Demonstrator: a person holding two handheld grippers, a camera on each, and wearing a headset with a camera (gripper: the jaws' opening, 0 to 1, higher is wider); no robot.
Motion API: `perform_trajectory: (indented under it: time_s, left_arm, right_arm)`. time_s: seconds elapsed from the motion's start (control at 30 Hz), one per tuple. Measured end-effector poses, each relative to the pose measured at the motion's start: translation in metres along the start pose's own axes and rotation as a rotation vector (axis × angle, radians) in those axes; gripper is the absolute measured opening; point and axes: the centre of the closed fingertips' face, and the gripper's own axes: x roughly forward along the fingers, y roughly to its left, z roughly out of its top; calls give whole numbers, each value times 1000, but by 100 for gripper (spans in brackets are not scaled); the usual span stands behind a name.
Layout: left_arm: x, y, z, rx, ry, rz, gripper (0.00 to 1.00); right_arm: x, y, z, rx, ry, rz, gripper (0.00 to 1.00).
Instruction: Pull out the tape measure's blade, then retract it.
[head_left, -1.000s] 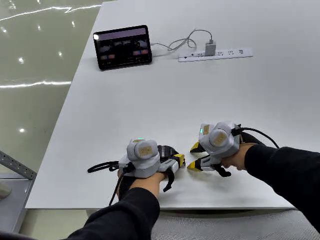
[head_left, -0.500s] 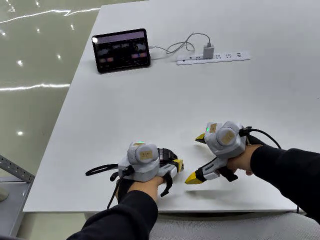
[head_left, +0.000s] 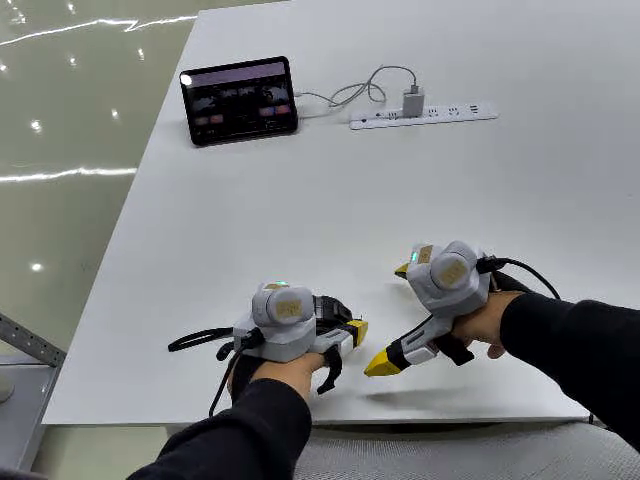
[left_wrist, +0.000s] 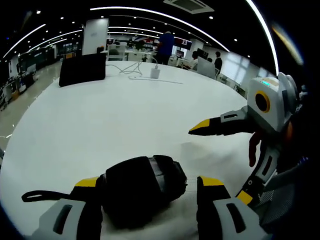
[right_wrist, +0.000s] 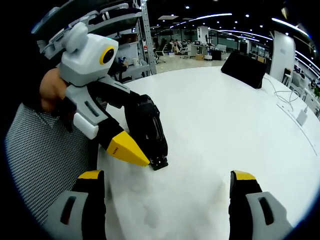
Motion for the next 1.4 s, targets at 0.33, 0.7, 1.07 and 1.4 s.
perform_trajectory:
  time_s: [0.33, 0.7, 1.07, 1.4]
  left_arm:
    - [-5, 9, 13, 196, 1, -55, 91]
    - [-11, 26, 13, 242, 14, -160, 100]
    - [-37, 60, 10, 260, -18, -222, 100]
    - [-60, 58, 3, 344, 27, -262, 100]
  right_arm:
    - [-28, -13, -19, 8, -12, -68, 100]
    - [-58, -20, -45, 54, -23, -110, 100]
    - [-94, -16, -52, 86, -101, -131, 100]
    - [-126, -25, -74, 116, -106, -215, 100]
